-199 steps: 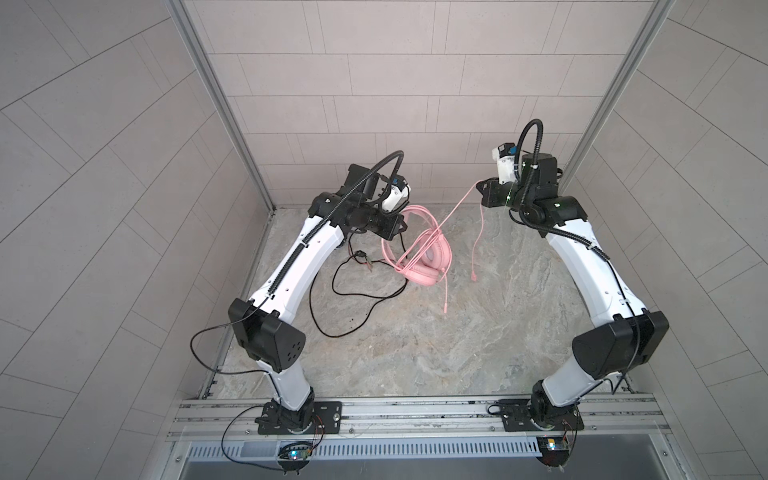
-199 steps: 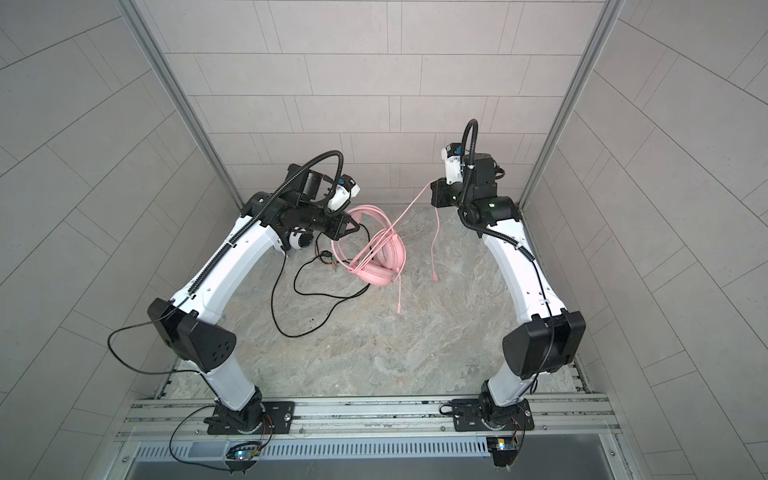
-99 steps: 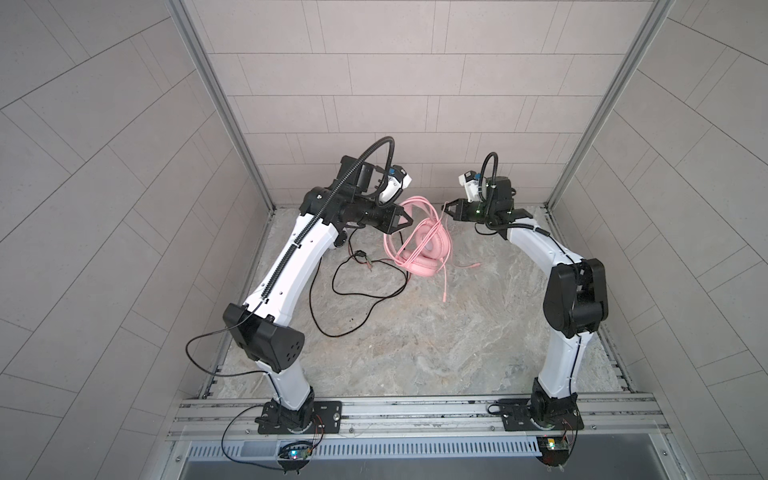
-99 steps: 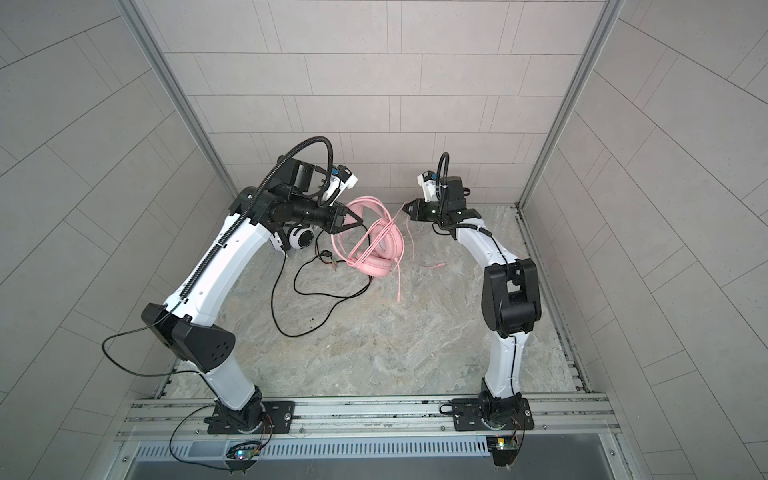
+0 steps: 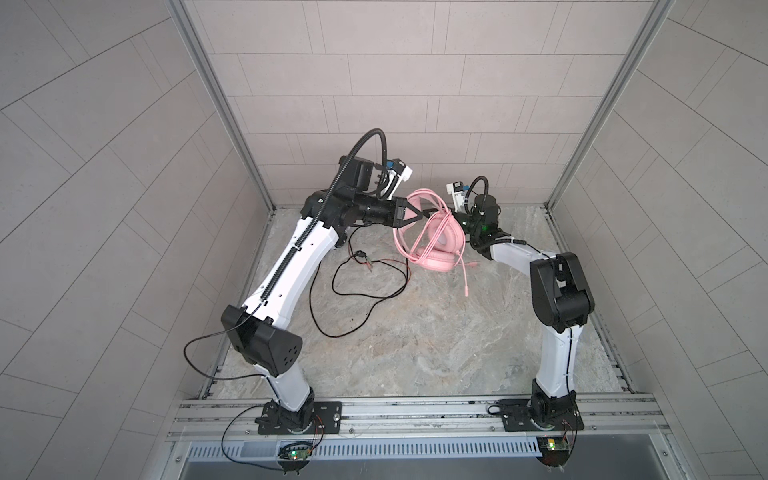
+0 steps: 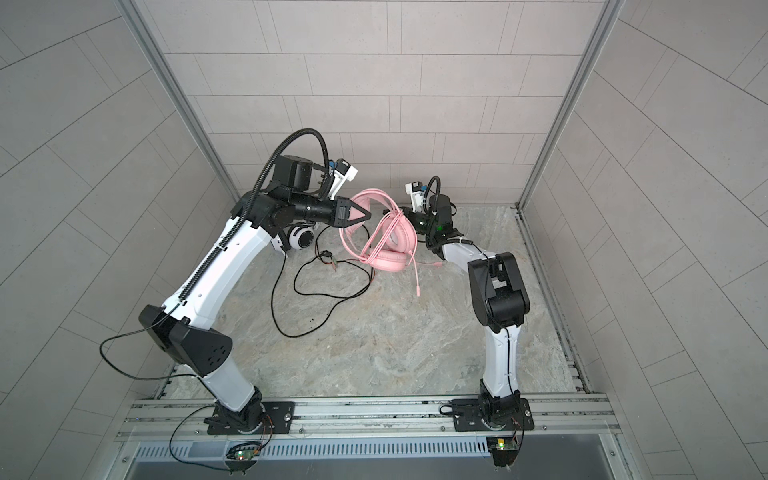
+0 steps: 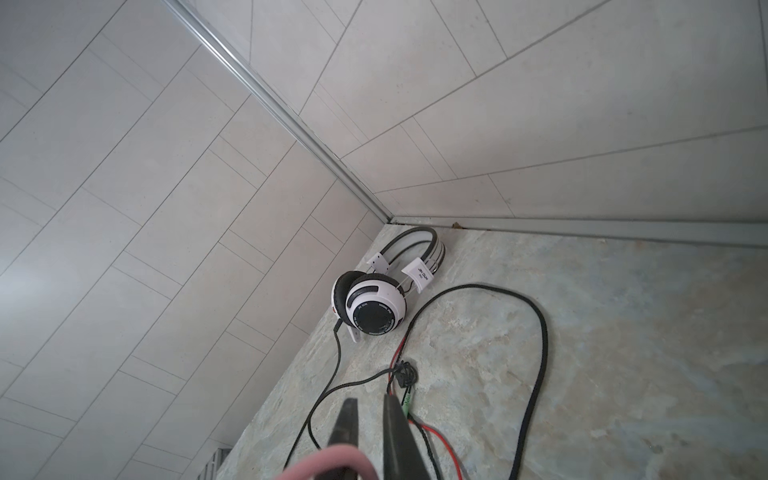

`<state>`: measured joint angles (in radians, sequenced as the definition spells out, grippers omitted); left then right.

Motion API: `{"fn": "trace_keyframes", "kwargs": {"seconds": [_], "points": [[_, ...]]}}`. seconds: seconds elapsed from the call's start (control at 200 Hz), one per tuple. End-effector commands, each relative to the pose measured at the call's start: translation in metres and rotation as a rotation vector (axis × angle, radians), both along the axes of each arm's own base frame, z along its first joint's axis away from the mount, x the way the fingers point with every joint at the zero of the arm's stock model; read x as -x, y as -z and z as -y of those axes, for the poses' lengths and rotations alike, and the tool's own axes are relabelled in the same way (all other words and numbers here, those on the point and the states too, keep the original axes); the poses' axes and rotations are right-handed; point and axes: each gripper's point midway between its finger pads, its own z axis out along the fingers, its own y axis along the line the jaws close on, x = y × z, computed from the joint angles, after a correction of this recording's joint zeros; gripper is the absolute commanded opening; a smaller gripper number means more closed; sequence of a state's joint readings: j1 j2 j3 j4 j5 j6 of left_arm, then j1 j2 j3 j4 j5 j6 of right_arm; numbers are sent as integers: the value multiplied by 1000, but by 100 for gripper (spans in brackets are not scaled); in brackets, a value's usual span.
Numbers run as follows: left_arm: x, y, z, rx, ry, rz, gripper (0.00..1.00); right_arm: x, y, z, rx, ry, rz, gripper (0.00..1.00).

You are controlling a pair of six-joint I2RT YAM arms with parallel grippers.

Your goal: Wrap the headphones

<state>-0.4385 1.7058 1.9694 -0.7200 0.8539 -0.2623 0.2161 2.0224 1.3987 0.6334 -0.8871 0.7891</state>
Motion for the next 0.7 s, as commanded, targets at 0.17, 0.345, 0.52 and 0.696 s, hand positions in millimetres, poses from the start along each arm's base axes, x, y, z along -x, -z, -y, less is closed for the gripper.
{"fn": "trace_keyframes", "kwargs": {"seconds": [0.17,0.345,0.52,0.696], "points": [[19,-78,6,195,49,162,0,6,19,0,-137,11,-17,24],[15,-95,7,269,34,177,0,9,36,-4,-181,16,-41,28],[13,-109,5,303,10,209,0,12,52,-24,-185,-13,-68,29],[5,-130,1,384,-35,234,0,19,70,-44,-185,-34,-95,23]]}}
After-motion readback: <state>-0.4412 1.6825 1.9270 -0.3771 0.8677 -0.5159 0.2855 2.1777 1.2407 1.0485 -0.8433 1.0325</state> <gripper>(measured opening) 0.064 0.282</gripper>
